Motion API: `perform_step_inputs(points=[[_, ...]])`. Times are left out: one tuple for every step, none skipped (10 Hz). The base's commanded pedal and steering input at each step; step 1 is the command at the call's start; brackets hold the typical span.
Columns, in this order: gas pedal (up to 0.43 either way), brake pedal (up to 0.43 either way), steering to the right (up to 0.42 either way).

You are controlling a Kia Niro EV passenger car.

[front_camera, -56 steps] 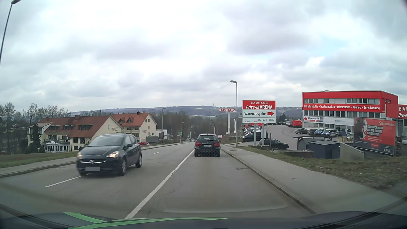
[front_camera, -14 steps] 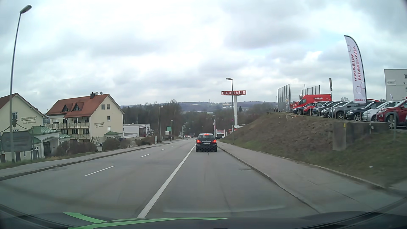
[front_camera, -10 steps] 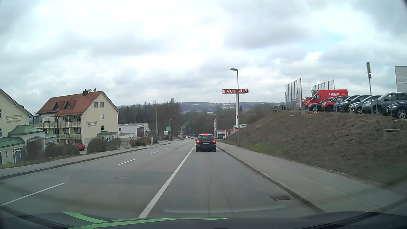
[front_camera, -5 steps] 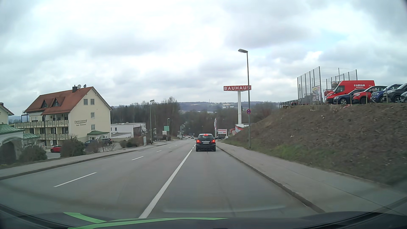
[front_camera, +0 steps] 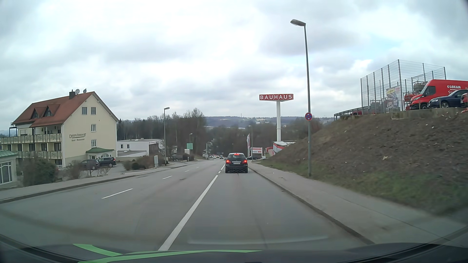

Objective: Follow the waypoints while adhering to traffic rules and regulations

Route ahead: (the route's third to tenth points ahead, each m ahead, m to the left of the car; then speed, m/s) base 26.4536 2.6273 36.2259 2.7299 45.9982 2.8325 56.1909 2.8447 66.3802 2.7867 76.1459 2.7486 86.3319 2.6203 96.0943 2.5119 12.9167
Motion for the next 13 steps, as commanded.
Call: perform_step_inputs(points=[[0.0,0.085,0.0],[0.0,0.085,0.0],[0.0,0.091,0.0],[0.0,0.091,0.0],[0.0,0.091,0.0],[0.0,0.091,0.0],[0.0,0.091,-0.001],[0.0,0.098,0.0],[0.0,0.098,0.0],[0.0,0.104,0.0],[0.0,0.104,0.0],[0.0,0.11,0.0],[0.0,0.11,0.0]])
